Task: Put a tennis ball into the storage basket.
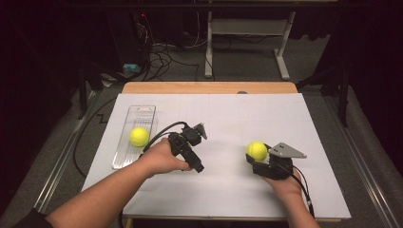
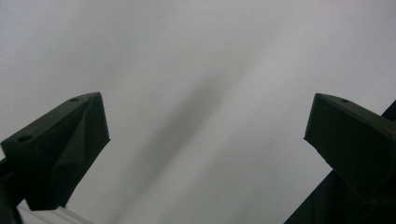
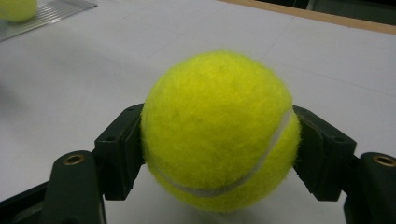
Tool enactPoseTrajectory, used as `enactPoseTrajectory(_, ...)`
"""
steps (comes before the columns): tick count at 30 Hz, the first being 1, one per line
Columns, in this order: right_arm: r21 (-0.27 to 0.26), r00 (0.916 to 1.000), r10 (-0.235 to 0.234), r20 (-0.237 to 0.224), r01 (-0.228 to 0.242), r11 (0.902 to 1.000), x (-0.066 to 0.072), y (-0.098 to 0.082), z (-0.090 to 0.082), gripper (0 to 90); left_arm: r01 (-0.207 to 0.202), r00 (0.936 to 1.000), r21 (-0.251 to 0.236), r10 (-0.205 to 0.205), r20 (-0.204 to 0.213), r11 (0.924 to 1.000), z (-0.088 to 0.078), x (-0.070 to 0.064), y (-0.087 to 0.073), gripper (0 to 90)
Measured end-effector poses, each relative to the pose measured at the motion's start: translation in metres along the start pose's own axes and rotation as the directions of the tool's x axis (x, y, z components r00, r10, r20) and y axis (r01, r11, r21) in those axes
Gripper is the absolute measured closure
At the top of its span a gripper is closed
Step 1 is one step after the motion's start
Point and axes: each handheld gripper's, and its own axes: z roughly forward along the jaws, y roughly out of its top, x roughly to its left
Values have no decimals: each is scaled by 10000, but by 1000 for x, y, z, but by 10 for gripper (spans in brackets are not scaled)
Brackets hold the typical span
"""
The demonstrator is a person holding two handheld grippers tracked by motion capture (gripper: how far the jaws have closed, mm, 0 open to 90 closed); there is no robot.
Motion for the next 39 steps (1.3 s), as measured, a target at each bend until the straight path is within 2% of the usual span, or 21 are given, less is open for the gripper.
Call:
enactPoseTrajectory(2, -60, 9999, 102, -3, -102, 9999, 1, -6, -7, 273, 52, 10000, 17, -52, -3, 10000, 0, 0, 0, 4)
enactPoseTrajectory(6, -19, 9999, -105, 111, 105, 9999, 2, -13, -16, 273, 107, 9999, 74, -107, -50, 9999, -1, -2, 0, 0)
enactPoseTrajectory(11, -128, 9999, -137, 43, 138, 9998, 6, -14, -21, 273, 47, 9999, 67, -46, -118, 10000, -5, -5, 3, 1)
enactPoseTrajectory(14, -237, 9997, -244, -38, 243, 9994, 12, -13, -21, 273, -69, 9999, 55, 69, -131, 10000, -10, -8, 6, 4)
enactPoseTrajectory(24, -448, 9972, -489, -571, 463, 9979, 34, -10, -14, 273, -62, 9998, -150, 60, -176, 9999, -22, -11, 9, 4)
enactPoseTrajectory(39, -514, 9853, -987, -1391, 923, 9944, 67, -8, 1, 273, -135, 9999, -208, 133, -59, 9997, -26, -17, 15, 4)
